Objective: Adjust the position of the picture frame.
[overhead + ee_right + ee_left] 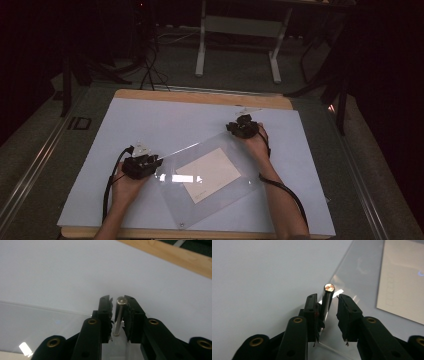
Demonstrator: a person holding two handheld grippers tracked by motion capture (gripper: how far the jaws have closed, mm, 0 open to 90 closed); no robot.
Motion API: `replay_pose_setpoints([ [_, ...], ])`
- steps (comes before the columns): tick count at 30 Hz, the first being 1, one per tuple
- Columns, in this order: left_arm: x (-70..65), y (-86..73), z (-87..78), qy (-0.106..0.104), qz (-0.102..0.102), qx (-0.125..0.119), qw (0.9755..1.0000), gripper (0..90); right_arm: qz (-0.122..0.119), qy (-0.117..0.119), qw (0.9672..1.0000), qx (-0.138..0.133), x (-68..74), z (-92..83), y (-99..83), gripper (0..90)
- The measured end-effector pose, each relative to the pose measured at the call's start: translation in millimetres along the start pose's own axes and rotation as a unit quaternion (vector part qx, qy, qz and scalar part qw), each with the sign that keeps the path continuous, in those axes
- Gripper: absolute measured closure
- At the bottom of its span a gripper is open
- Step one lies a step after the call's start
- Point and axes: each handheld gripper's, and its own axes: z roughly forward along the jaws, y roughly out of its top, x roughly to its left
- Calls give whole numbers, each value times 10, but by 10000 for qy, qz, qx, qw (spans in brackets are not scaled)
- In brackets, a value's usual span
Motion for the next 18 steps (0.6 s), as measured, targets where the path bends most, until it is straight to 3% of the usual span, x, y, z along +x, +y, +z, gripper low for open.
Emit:
replay_pose_setpoints([
  [3,23,-1,21,80,-73,20,9999,810,-8,-41,10000,0,19,22,-8,805],
  [4,50,-7,29,-4,-154,8,9999,812,82,-42,10000,-30,3,22,-17,836],
  [12,39,-17,51,33,-180,-23,9998,815,145,6,9999,-57,-14,34,-37,838],
  [18,24,-32,57,102,-130,-76,9998,821,28,-71,10000,25,1,69,-71,841],
])
